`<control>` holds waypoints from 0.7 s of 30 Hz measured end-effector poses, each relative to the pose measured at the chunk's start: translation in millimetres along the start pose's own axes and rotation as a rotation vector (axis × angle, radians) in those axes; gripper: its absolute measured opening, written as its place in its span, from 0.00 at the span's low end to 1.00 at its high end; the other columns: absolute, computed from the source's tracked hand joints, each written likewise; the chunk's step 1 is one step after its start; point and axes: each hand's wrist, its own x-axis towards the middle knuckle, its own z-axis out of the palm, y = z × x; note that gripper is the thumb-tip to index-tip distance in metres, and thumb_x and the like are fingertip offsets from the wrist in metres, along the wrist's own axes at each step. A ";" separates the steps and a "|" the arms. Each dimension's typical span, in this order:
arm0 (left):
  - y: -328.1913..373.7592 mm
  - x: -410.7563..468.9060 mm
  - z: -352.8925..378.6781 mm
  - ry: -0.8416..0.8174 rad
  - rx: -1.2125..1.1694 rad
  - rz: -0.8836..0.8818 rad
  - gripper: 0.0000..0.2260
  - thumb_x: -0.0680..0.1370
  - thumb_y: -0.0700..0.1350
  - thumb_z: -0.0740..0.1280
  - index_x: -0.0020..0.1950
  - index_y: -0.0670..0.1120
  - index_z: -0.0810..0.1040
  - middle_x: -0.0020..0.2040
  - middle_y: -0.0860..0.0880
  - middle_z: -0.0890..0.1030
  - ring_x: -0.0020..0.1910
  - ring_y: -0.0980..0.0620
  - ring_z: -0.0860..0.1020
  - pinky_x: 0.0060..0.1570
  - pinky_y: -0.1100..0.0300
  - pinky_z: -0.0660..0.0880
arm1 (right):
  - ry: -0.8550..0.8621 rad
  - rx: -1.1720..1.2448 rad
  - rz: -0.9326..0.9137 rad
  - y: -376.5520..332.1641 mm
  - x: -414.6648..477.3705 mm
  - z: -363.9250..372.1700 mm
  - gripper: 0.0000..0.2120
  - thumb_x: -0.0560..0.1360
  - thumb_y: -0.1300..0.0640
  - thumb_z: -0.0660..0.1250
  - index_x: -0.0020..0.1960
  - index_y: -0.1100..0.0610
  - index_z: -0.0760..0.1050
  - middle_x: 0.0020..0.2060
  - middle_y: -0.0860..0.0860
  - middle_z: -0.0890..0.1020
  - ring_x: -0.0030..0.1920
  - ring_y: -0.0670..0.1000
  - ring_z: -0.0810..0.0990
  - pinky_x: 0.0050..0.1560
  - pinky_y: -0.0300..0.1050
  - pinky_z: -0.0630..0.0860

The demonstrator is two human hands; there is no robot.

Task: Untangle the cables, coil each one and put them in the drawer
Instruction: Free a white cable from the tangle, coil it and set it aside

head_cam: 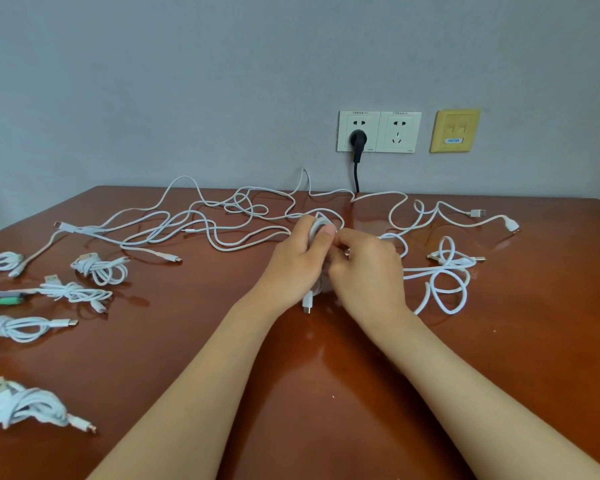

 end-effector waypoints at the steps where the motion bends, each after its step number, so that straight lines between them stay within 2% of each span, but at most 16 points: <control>1: -0.9 -0.2 0.7 0.000 0.030 0.024 0.09 0.81 0.50 0.57 0.50 0.46 0.72 0.37 0.54 0.74 0.36 0.60 0.73 0.35 0.72 0.66 | -0.005 0.003 0.024 0.3 0.6 -0.3 0.09 0.75 0.59 0.61 0.39 0.59 0.77 0.33 0.54 0.78 0.37 0.56 0.71 0.36 0.45 0.61; 4: -1.2 -1.6 2.2 0.025 0.131 0.088 0.11 0.82 0.50 0.56 0.50 0.43 0.71 0.34 0.52 0.73 0.34 0.58 0.71 0.32 0.71 0.64 | -0.022 0.097 0.120 4.3 6.1 0.3 0.09 0.73 0.59 0.63 0.37 0.61 0.78 0.34 0.54 0.81 0.39 0.56 0.76 0.39 0.47 0.69; 6: 0.3 -0.9 2.2 0.051 0.156 0.113 0.09 0.82 0.49 0.55 0.48 0.45 0.70 0.31 0.52 0.71 0.32 0.57 0.70 0.31 0.69 0.63 | -0.039 0.232 0.221 5.2 9.8 -0.4 0.08 0.72 0.58 0.66 0.37 0.61 0.78 0.34 0.50 0.81 0.40 0.52 0.78 0.43 0.45 0.72; 8: 1.9 1.0 1.3 0.068 0.157 0.123 0.08 0.82 0.48 0.55 0.45 0.49 0.69 0.31 0.51 0.71 0.31 0.56 0.70 0.31 0.69 0.64 | -0.063 0.346 0.292 7.0 11.2 1.2 0.06 0.71 0.56 0.69 0.41 0.57 0.74 0.34 0.45 0.78 0.39 0.47 0.76 0.43 0.43 0.69; 9: 2.5 1.7 1.1 0.061 0.156 0.120 0.08 0.82 0.48 0.55 0.45 0.50 0.70 0.31 0.50 0.73 0.31 0.56 0.70 0.31 0.69 0.64 | -0.089 0.401 0.320 7.7 11.2 3.0 0.08 0.71 0.56 0.70 0.46 0.54 0.71 0.35 0.44 0.76 0.39 0.45 0.75 0.45 0.42 0.70; 11: 3.5 1.4 1.2 0.023 0.127 0.108 0.08 0.82 0.47 0.55 0.48 0.49 0.73 0.37 0.46 0.77 0.33 0.54 0.73 0.32 0.70 0.66 | -0.142 0.508 0.339 8.9 11.1 7.2 0.11 0.72 0.58 0.69 0.50 0.50 0.69 0.36 0.44 0.76 0.42 0.48 0.78 0.51 0.47 0.75; 12: 3.9 1.1 1.3 0.004 0.100 0.099 0.08 0.82 0.47 0.55 0.49 0.48 0.73 0.39 0.46 0.78 0.35 0.54 0.73 0.32 0.70 0.66 | -0.159 0.521 0.320 9.4 10.9 8.8 0.10 0.72 0.59 0.68 0.49 0.48 0.71 0.37 0.45 0.77 0.44 0.51 0.79 0.54 0.51 0.76; 15: 7.5 0.7 1.6 -0.014 0.031 0.092 0.07 0.82 0.44 0.56 0.47 0.50 0.72 0.39 0.54 0.74 0.39 0.57 0.71 0.37 0.73 0.65 | -0.151 0.546 0.306 9.6 10.4 9.6 0.11 0.73 0.62 0.66 0.42 0.45 0.71 0.39 0.48 0.79 0.45 0.53 0.80 0.55 0.55 0.76; 18: 9.7 3.8 2.1 0.036 0.105 0.136 0.08 0.81 0.41 0.57 0.53 0.46 0.76 0.48 0.50 0.72 0.49 0.57 0.67 0.45 0.82 0.60 | -0.116 0.606 0.356 9.1 11.9 13.5 0.12 0.72 0.63 0.67 0.42 0.47 0.70 0.43 0.52 0.81 0.47 0.55 0.80 0.55 0.58 0.76; 19: 10.4 4.8 2.1 0.056 0.139 0.146 0.09 0.81 0.41 0.58 0.56 0.44 0.77 0.51 0.48 0.71 0.49 0.58 0.66 0.45 0.82 0.59 | -0.103 0.620 0.367 8.9 12.7 15.1 0.12 0.72 0.64 0.67 0.42 0.48 0.70 0.44 0.54 0.81 0.49 0.57 0.80 0.55 0.59 0.76; 21: 11.0 6.6 0.2 0.079 0.206 0.162 0.09 0.81 0.42 0.59 0.55 0.43 0.78 0.49 0.47 0.72 0.47 0.56 0.68 0.43 0.73 0.62 | -0.096 0.626 0.365 7.0 13.0 16.1 0.12 0.72 0.64 0.67 0.42 0.48 0.70 0.45 0.56 0.81 0.49 0.58 0.80 0.55 0.60 0.75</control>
